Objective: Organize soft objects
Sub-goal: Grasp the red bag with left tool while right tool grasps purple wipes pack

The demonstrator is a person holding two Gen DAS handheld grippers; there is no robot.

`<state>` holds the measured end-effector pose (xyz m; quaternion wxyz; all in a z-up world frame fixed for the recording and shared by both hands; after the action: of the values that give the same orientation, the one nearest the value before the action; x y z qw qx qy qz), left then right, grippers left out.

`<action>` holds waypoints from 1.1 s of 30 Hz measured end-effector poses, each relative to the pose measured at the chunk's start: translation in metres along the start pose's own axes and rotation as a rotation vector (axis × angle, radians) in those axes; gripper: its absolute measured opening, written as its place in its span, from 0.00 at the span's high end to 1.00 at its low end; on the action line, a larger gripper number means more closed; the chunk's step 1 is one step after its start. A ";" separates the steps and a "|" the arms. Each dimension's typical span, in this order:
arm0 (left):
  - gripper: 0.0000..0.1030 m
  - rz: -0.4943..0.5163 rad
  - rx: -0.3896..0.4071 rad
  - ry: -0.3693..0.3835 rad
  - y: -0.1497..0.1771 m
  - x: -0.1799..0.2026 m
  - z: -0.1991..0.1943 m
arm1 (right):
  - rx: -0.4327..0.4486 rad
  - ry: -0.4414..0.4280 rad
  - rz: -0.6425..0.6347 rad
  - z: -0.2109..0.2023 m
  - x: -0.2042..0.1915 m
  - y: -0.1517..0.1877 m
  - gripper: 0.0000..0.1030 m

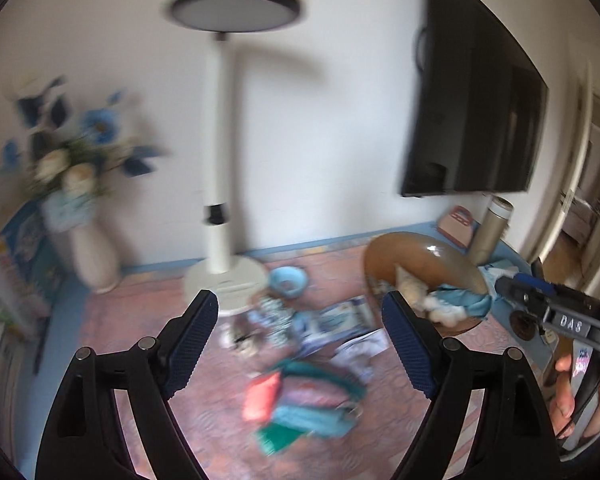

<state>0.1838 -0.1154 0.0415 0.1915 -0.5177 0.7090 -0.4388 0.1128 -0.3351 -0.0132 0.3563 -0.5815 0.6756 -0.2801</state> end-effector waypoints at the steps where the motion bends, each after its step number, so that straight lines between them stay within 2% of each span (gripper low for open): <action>1: 0.18 -0.013 0.002 -0.007 0.003 -0.009 -0.006 | -0.009 -0.013 -0.015 0.002 -0.011 0.005 0.42; 6: 0.19 -0.063 -0.053 -0.044 0.039 -0.055 -0.012 | -0.091 -0.080 -0.078 0.025 -0.059 0.040 0.42; 15: 0.19 -0.107 -0.234 0.013 0.113 -0.086 0.047 | -0.238 -0.146 -0.135 0.073 -0.092 0.081 0.42; 23: 0.19 -0.124 -0.304 0.048 0.131 -0.089 0.081 | -0.304 -0.179 -0.183 0.109 -0.106 0.088 0.42; 28: 0.25 -0.135 -0.372 0.063 0.147 -0.088 0.110 | -0.373 -0.233 -0.193 0.142 -0.114 0.101 0.43; 33: 0.30 -0.199 -0.436 0.106 0.158 -0.090 0.137 | -0.415 -0.277 -0.236 0.168 -0.123 0.107 0.43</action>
<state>0.2291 -0.0795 -0.1788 -0.0064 -0.5904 0.7415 -0.3186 0.1944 -0.1899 -0.1776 0.2835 -0.7493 0.5912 -0.0931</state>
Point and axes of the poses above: each gripper's, at about its wrist camera, not at the fingertips, and z roughly the way its jaws point, x to its right, y to its underside, the point moved 10 cm from there along z, roughly the way its jaws point, and after that the axes turned 6 degrees about -z, right-handed, at the moved point
